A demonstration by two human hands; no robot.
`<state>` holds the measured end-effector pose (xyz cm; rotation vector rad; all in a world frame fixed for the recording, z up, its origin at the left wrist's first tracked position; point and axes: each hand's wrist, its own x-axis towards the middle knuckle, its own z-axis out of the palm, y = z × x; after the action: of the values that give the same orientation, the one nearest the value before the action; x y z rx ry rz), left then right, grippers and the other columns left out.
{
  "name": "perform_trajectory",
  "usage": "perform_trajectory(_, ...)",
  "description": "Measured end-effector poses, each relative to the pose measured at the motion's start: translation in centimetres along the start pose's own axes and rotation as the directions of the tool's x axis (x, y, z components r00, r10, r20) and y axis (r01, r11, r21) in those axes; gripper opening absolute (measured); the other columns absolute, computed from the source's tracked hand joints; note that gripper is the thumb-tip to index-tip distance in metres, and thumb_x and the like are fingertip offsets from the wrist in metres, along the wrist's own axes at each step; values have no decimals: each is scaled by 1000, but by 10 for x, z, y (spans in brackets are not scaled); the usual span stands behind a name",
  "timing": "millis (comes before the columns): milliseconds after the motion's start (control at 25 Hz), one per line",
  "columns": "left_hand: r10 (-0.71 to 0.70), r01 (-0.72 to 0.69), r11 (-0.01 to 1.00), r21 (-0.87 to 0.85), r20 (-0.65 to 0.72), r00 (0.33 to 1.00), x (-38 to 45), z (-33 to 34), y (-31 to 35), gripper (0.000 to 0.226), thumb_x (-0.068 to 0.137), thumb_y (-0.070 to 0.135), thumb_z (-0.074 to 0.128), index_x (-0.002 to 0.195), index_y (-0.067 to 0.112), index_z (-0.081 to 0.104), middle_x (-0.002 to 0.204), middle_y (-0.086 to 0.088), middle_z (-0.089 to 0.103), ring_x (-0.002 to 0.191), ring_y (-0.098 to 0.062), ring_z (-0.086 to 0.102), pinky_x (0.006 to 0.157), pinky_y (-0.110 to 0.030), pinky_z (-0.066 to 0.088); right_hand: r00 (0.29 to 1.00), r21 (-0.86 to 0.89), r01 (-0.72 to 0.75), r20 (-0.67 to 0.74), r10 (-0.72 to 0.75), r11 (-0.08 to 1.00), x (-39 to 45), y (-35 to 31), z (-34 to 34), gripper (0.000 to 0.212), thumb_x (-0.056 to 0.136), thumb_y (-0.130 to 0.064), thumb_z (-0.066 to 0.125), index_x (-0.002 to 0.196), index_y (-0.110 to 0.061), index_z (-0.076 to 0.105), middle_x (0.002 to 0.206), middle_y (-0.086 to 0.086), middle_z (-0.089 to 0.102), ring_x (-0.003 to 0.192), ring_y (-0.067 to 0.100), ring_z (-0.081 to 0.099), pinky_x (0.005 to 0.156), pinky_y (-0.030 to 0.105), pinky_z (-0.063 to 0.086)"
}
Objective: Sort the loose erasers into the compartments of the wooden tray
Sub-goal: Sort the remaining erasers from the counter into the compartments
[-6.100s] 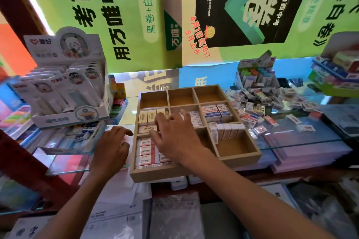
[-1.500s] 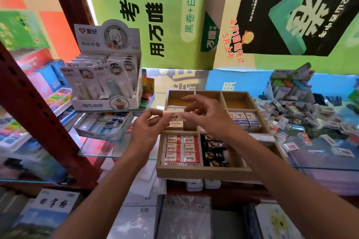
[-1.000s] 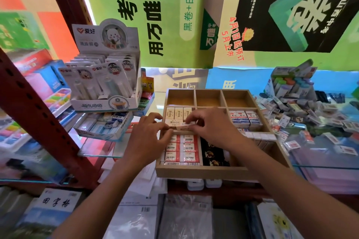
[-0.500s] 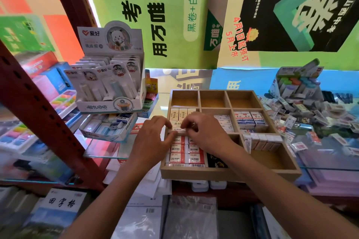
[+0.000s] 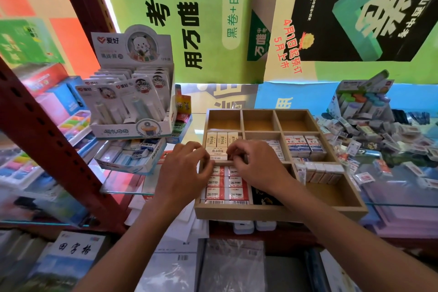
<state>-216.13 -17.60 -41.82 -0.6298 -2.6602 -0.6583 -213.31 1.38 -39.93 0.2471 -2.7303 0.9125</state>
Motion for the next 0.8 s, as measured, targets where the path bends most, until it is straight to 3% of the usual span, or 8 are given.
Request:
perform_trajectory(120, -13, 13, 1000, -7, 3, 1000, 0, -1, -1, 20, 89, 35, 68, 103, 20, 68, 115, 0, 65, 105, -20, 57, 79, -31, 45, 991, 16, -34, -126, 36, 999, -1, 2, -4, 12, 91, -15, 59, 98, -19, 68, 92, -4, 69, 86, 8, 61, 79, 27, 54)
perform_trajectory(280, 8, -9, 1000, 30, 27, 1000, 0, -1, 0, 21, 90, 33, 67, 105, 19, 71, 121, -4, 64, 110, -24, 57, 82, -39, 49, 974, 110, -120, -182, 138, 987, -8, 7, -23, 15, 93, -10, 57, 96, -18, 70, 90, -7, 69, 84, 1, 61, 69, 6, 44)
perform_trajectory(520, 63, -87, 970, 227, 111, 992, 6, -10, 11, 25, 88, 33, 66, 106, 18, 73, 121, -5, 68, 109, -28, 60, 86, -46, 49, 944, 165, -203, -230, 238, 965, -31, 30, -47, 15, 93, -11, 57, 94, -20, 69, 89, -8, 69, 90, 6, 61, 77, 25, 52)
perform_trajectory(640, 70, -113, 974, 194, 214, 974, 5, -11, 21, 46, 92, 43, 47, 129, 20, 62, 136, -3, 61, 122, -25, 57, 97, -47, 47, 946, 186, -188, -228, 229, 964, -41, 37, -52, 16, 93, -10, 57, 94, -19, 70, 88, -9, 69, 87, 4, 62, 75, 23, 53)
perform_trajectory(800, 34, -72, 985, 158, 231, 972, 13, -13, 24, 40, 97, 43, 47, 122, 21, 67, 129, 0, 65, 112, -19, 64, 95, -42, 51, 961, 155, -139, -215, 171, 978, -51, 41, -56, 18, 91, -6, 58, 91, -20, 69, 83, -10, 66, 84, 0, 60, 72, 15, 46)
